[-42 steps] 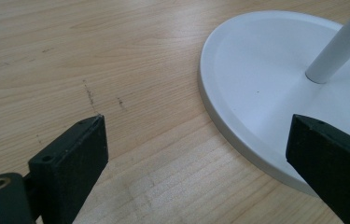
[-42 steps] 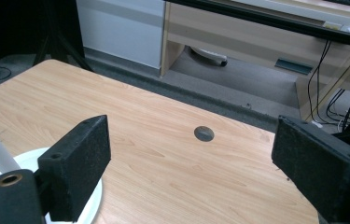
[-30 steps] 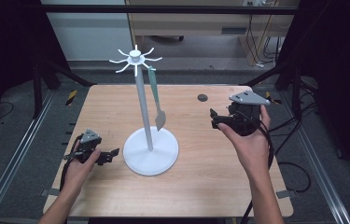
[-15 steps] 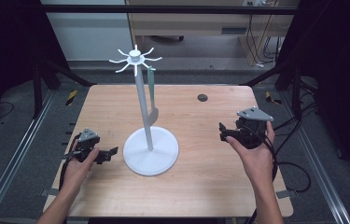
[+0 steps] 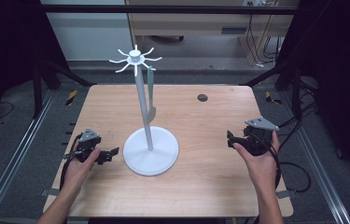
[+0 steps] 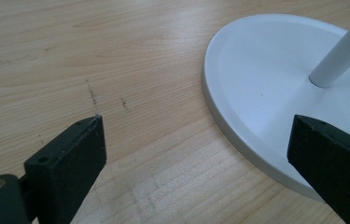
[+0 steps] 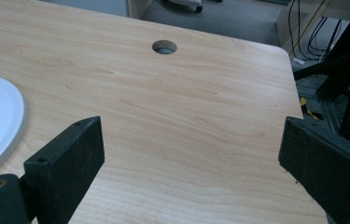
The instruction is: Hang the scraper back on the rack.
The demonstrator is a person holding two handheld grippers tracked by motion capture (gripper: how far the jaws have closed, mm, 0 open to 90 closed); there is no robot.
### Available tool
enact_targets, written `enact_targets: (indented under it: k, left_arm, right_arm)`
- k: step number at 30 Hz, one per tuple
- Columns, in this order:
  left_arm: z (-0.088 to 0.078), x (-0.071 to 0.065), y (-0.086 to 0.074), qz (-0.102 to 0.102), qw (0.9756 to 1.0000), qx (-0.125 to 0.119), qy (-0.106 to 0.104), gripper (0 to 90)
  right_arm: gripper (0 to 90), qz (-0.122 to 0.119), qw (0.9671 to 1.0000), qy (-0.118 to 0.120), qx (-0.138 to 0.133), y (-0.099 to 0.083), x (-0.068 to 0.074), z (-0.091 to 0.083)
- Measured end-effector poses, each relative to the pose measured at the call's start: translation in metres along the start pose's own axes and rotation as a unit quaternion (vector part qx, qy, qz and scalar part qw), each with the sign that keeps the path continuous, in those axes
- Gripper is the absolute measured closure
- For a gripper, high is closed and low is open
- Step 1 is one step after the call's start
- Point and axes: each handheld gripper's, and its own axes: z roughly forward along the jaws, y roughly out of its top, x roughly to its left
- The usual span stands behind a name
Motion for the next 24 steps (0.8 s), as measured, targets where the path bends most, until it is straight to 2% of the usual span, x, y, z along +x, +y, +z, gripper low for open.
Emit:
enact_targets:
  k: [14, 24]
  left_arm:
    - [0.001, -0.001, 0.0, 0.002, 1.0, 0.004, -0.002, 4.1]
    - [0.001, -0.001, 0.0, 0.005, 1.0, 0.004, -0.001, 4.2]
  right_arm:
    - [6.6, 0.016, 0.9995, 0.009, 0.026, -0.027, -0.003, 0.021]
    - [7.1, 0.039, 0.9986, 0.011, 0.033, -0.045, -0.002, 0.038]
